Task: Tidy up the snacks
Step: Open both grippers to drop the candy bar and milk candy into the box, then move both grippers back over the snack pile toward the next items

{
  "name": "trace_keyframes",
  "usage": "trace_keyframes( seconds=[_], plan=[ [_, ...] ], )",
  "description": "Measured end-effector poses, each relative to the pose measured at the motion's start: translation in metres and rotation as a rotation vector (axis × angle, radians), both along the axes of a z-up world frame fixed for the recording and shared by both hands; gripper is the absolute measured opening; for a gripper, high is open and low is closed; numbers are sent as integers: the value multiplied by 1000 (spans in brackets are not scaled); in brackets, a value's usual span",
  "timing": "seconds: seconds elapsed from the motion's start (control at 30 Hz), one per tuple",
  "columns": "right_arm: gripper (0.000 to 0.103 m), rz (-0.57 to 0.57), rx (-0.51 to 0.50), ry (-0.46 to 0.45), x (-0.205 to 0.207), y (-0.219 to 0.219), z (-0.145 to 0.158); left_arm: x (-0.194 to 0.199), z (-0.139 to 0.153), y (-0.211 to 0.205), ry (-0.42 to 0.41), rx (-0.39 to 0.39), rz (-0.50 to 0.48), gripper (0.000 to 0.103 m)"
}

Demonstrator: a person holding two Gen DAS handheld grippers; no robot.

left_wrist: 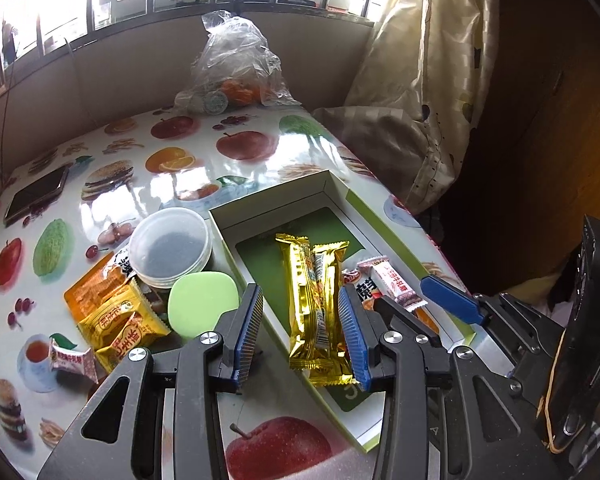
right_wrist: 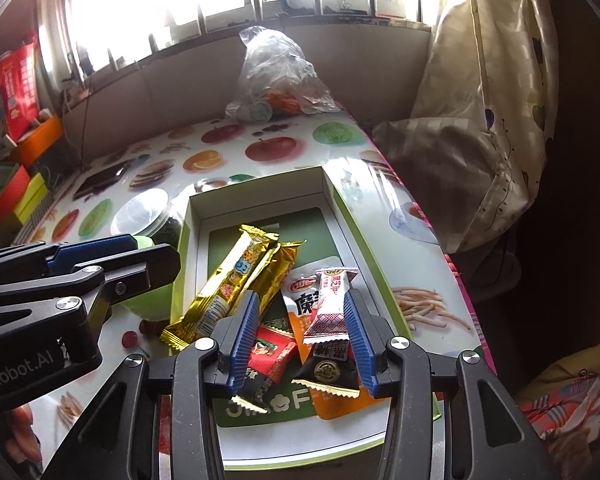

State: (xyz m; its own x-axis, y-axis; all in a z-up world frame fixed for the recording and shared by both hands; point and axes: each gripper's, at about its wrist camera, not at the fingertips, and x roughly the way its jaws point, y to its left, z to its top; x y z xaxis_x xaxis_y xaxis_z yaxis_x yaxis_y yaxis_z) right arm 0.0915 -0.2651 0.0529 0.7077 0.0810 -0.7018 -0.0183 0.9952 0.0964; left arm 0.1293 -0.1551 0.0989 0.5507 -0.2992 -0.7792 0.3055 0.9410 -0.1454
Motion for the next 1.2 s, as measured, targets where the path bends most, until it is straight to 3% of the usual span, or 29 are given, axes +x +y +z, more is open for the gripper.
trace_keyframes(
  seconds=[0.93,1.2],
  plan=[
    [44,57,38,-95,-46,46,31,-58,19,74,-82,-18,121,41],
    [44,103,40,-107,-51,68,35,-67,14,101,-73,-30,169,41]
  ],
)
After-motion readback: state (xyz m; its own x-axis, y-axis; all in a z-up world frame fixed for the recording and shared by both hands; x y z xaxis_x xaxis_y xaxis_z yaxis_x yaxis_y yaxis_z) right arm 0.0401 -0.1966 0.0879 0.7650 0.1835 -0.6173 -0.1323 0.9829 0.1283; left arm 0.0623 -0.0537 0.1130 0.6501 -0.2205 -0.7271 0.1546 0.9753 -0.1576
